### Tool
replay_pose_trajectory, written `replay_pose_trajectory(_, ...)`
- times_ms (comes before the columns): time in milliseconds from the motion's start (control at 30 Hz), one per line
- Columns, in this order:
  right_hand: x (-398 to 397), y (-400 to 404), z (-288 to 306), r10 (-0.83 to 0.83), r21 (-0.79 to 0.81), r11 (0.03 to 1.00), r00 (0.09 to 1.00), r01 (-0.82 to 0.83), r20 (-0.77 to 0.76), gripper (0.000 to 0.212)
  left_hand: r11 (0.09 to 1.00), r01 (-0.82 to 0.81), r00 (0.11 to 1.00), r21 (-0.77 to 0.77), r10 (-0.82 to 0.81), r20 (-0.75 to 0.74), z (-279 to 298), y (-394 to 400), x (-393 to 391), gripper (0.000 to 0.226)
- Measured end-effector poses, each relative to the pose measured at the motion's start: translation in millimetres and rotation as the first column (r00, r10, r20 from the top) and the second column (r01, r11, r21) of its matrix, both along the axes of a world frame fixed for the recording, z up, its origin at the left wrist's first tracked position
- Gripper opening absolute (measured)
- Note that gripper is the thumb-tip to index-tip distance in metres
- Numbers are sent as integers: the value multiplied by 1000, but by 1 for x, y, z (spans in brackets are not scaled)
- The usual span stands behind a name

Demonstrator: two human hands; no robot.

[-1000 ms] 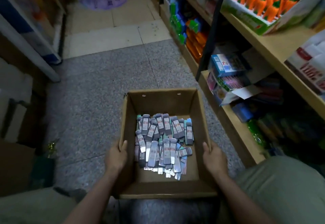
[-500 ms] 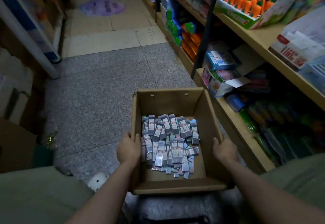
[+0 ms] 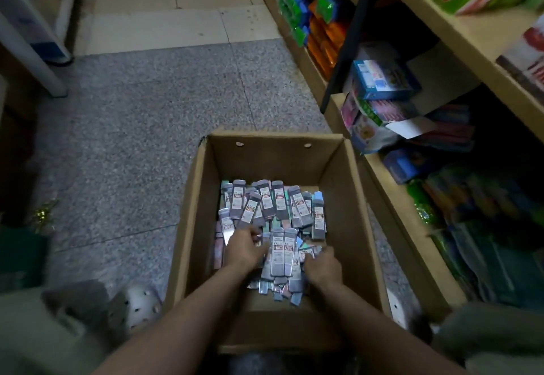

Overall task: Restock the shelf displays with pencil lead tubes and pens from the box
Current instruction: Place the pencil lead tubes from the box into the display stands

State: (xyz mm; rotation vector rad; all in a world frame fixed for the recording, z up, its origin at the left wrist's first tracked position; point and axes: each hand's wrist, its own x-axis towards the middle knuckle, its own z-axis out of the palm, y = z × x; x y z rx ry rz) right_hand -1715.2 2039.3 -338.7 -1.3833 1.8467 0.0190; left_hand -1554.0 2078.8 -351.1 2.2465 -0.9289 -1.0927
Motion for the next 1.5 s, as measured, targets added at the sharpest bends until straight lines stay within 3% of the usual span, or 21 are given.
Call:
replay_pose_trajectory(167, 8, -11, -47, -155, 15, 988, 988, 154, 23, 61, 996, 77, 994, 49, -80, 68, -36, -9, -18, 52)
replay_pose_trajectory(300, 13, -17, -62, -164, -99, 982, 986, 163, -1, 54, 995, 96, 973, 32, -100, 208, -48, -17, -24, 56)
replay_pose_trajectory(367, 14, -19, -62, -173, -161, 971, 985, 175, 27, 48, 995, 94, 976, 20, -96, 194, -50, -20, -21, 48)
replay_pose_trajectory(533, 17, -21, -41, -169, -283, 929, 955, 237, 244, 37, 1000, 19, 999, -16, -18, 44, -47, -17, -15, 30)
replay_pose_trajectory(733, 0, -22, -4, 7, -434, 893, 964, 114, 267, 37, 990, -44, 998, -136, 39, -40, -27, -3, -9, 22)
replay_pose_trajectory(900, -16, -17, 22, -40, -266, 949, 902, 170, 431, 35, 988, -32, 971, -150, -5, -238, -3, 2, -7, 28)
replay_pose_trajectory(1000, -12, -11, 35, -82, -187, 963, 872, 194, 483, 33, 988, -42, 885, -147, -32, -465, 10, 1, -8, 27)
replay_pose_trajectory(1167, 4, -10, 48, -100, -68, 981, 770, 183, 630, 33, 986, 83, 754, -142, -155, -638, 22, -4, -9, 28)
replay_pose_trajectory(1233, 6, -14, 45, -52, -102, 985, 799, 141, 599, 35, 988, 88, 702, -127, -152, -695, 22, -4, -8, 33)
replay_pose_trajectory(1333, -1, -18, 27, 5, -158, 984, 883, 78, 469, 35, 998, 16, 762, -68, -56, -645, 12, -2, -3, 41)
replay_pose_trajectory(1433, -12, -17, -3, 87, -127, 990, 984, -67, 157, 45, 997, -76, 822, -15, 54, -567, -1, -1, 0, 40)
replay_pose_trajectory(1500, -13, -13, -25, 160, -9, 987, 987, -160, -2, 57, 992, -125, 818, 28, 119, -563, -8, -2, -2, 36)
